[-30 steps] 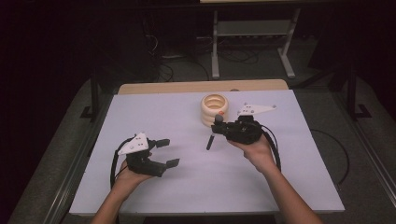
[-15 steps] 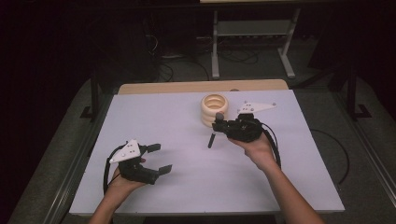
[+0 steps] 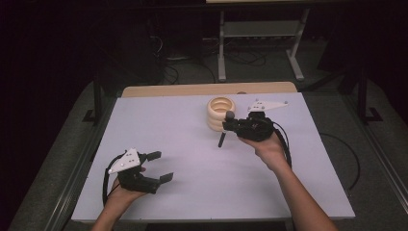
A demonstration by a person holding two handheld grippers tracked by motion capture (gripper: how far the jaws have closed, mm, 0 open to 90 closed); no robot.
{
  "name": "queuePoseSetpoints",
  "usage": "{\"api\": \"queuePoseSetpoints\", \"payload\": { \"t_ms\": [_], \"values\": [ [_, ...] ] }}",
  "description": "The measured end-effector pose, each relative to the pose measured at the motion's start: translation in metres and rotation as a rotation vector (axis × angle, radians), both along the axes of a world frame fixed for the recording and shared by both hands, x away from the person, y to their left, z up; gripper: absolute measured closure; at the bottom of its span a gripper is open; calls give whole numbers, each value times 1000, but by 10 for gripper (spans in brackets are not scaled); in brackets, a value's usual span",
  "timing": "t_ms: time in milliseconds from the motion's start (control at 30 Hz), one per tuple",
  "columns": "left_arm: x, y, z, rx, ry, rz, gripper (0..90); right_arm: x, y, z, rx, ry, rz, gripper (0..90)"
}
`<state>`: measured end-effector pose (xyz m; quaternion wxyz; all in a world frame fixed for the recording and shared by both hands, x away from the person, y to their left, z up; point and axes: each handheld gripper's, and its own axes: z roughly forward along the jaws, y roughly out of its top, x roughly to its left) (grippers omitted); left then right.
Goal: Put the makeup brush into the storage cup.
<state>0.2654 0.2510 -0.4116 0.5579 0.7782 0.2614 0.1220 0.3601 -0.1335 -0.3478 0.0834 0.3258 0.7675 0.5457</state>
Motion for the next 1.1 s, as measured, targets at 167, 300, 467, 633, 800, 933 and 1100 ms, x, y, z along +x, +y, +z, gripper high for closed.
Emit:
{"api": "queuePoseSetpoints", "payload": {
  "t_ms": [167, 300, 467, 633, 800, 933, 1100],
  "values": [
    [0, 0, -1, 9, 1, 0, 108, 4, -3, 2, -7, -5, -17, 768],
    [0, 0, -1, 7, 4, -3, 108, 7, -4, 5, -6, -7, -26, 767],
    [-2, 0, 0, -3, 7, -4, 108, 10, -6, 7, -8, -14, -32, 768],
    [-5, 2, -3, -17, 13, -1, 108, 13, -8, 10, -11, -20, -39, 767],
    [-5, 3, -3, -20, 4, 6, 112, 17, -11, 15, -6, -27, -56, 768],
    [-5, 3, -3, -24, 7, 4, 121, 20, -11, 17, -8, -24, -59, 767],
    [-5, 3, -3, -23, 8, 3, 125, 23, -12, 18, -6, -19, -60, 767]
  ]
}}
